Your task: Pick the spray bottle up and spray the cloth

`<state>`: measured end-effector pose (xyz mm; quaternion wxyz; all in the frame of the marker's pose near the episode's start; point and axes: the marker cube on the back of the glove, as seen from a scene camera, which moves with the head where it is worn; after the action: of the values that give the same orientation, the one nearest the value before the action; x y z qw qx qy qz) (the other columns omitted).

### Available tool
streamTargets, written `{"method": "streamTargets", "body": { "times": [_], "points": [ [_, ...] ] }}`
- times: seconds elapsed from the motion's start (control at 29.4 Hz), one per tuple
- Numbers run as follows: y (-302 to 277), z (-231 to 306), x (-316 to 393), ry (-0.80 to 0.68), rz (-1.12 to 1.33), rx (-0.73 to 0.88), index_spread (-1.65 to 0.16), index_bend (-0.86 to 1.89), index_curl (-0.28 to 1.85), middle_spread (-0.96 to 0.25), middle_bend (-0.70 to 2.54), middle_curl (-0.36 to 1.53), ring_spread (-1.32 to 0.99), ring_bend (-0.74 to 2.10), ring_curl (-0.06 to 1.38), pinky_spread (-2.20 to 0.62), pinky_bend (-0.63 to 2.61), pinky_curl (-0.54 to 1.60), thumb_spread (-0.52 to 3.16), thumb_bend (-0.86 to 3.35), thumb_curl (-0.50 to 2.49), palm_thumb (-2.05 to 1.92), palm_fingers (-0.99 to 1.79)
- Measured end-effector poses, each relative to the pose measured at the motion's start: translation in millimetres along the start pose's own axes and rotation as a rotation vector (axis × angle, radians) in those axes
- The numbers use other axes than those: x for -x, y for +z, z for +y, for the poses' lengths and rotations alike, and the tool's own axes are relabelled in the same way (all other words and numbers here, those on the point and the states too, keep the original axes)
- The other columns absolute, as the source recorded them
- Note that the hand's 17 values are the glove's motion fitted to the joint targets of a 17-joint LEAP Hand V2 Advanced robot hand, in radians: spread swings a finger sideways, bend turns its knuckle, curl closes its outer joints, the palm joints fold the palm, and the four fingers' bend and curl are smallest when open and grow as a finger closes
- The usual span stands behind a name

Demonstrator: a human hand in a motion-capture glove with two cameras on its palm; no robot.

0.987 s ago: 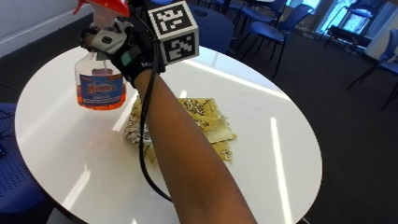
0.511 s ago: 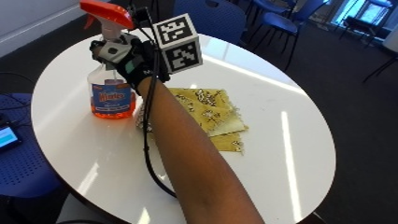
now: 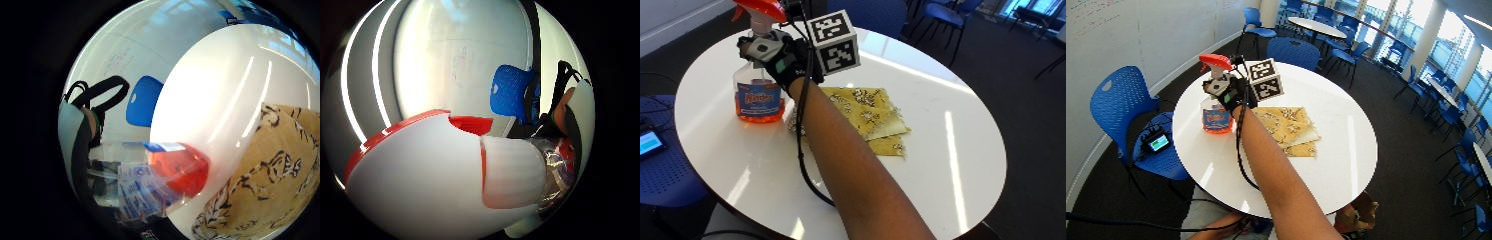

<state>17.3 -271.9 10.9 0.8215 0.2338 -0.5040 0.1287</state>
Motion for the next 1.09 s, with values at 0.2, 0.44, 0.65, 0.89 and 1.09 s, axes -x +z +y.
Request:
{"method": "streamTargets", "body": {
  "times": [0.2,0.44,0.65,0.89,1.09],
  "points": [
    [5.6,-2.3,5.8,-0.010,0.019,0.018,-0.30,0.33,0.52,-0.22,0.58,0.47,-0.22,0.40,0.44,-0.30,0.38,0.42,0.20,-0.04,0.78,0.92,1.35],
    [6.0,-3.7,6.6,-0.006,0.025,0.025,-0.30,0.33,0.52,-0.23,0.57,0.47,-0.22,0.40,0.45,-0.30,0.38,0.42,0.20,-0.04,0.78,0.92,1.35],
    [9.8,-2.2,7.2,-0.015,0.015,0.038,-0.30,0.33,0.52,-0.23,0.57,0.47,-0.22,0.40,0.44,-0.31,0.38,0.42,0.21,-0.04,0.78,0.92,1.35],
    [24.0,3.3,-4.2,0.022,-0.007,0.146,-0.30,0.32,0.52,-0.23,0.56,0.47,-0.23,0.41,0.44,-0.29,0.36,0.41,0.22,-0.03,0.78,0.92,1.32],
    [27.1,7.9,-4.1,0.010,0.041,0.218,-0.32,0.24,0.50,-0.24,0.54,0.47,-0.21,0.43,0.44,-0.14,0.18,0.37,0.30,-0.03,0.77,0.94,1.02]
  ]
}}
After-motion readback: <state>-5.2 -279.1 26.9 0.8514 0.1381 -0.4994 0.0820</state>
